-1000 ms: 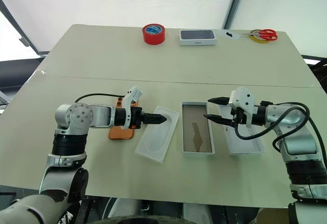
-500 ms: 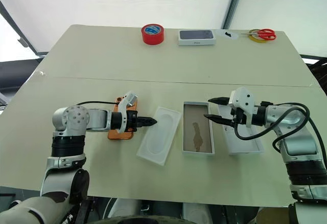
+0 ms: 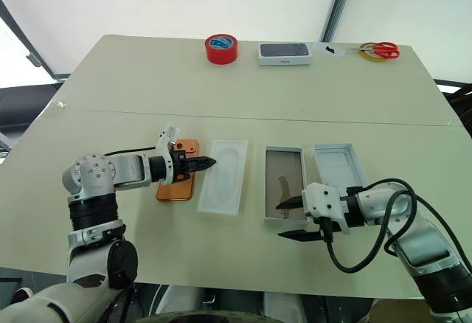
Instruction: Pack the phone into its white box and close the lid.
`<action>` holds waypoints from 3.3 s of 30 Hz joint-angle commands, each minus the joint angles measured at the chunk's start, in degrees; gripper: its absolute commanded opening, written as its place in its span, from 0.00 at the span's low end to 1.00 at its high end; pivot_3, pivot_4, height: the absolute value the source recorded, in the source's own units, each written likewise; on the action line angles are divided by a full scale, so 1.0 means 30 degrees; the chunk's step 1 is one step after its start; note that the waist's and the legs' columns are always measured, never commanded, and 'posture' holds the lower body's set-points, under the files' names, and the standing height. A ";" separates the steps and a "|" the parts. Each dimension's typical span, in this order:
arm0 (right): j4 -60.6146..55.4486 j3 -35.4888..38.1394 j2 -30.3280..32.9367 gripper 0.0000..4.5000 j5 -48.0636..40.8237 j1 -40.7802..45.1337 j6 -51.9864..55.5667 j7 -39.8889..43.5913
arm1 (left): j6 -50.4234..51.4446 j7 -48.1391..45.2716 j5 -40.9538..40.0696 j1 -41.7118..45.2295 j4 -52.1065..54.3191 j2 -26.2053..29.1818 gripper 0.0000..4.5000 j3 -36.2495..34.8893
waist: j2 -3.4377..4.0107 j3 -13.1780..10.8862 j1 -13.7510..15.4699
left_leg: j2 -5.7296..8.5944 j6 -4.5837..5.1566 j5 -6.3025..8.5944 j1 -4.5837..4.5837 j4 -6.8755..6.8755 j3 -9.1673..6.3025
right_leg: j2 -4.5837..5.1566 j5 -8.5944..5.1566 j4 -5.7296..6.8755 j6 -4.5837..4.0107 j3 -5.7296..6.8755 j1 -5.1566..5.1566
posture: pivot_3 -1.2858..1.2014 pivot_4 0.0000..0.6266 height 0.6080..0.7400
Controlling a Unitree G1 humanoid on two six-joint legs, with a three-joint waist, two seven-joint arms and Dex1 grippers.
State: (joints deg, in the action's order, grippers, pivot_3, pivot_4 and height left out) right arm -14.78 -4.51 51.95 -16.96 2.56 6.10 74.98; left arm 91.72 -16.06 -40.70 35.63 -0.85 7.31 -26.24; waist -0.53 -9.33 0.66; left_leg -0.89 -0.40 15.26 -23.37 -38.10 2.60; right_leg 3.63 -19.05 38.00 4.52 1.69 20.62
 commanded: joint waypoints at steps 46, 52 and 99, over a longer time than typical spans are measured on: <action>0.6726 0.1634 -0.0779 0.62 0.1358 0.7096 -0.0258 -0.1794 | -0.4752 0.3166 0.0229 0.2045 -0.1260 -0.4856 0.00 0.0406 | -0.0102 -0.0064 -0.0100 | 0.0001 -0.0030 -0.0016 -0.0007 0.0016 0.0008 | -0.0006 0.0001 -0.0003 0.0006 0.0009 0.0013 | 0.52 0.24 1.00; 0.7203 0.1385 -0.1102 0.64 0.1456 0.7176 -0.1002 -0.1955 | -0.5555 0.3623 0.0415 0.1869 -0.1437 -0.5095 0.15 0.0916 | -0.0106 -0.0067 0.0000 | 0.0000 -0.0033 -0.0018 -0.0008 0.0017 0.0013 | -0.0005 0.0001 -0.0004 0.0007 0.0007 0.0017 | 0.52 0.24 1.00; 0.4559 -0.5423 -0.3451 0.01 0.5801 0.8653 -0.3909 -0.0379 | -2.9024 -0.7948 0.8012 -0.8682 0.2425 0.7490 0.63 0.6079 | -0.0062 -0.0092 -0.0467 | -0.0006 0.0087 0.0053 -0.0019 0.0087 0.0029 | 0.0058 -0.0001 -0.0013 -0.0008 -0.0004 0.0072 | 0.52 0.24 1.00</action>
State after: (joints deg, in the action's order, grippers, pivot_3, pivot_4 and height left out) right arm 1.71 -21.49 40.72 2.13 28.64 -6.90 72.44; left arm 6.51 -40.37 -16.88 9.54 4.76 29.58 -7.56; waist -0.72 -9.60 -0.74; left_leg -0.91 -0.12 15.44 -23.42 -37.85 2.69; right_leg 3.80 -19.05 37.96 4.49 1.68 20.83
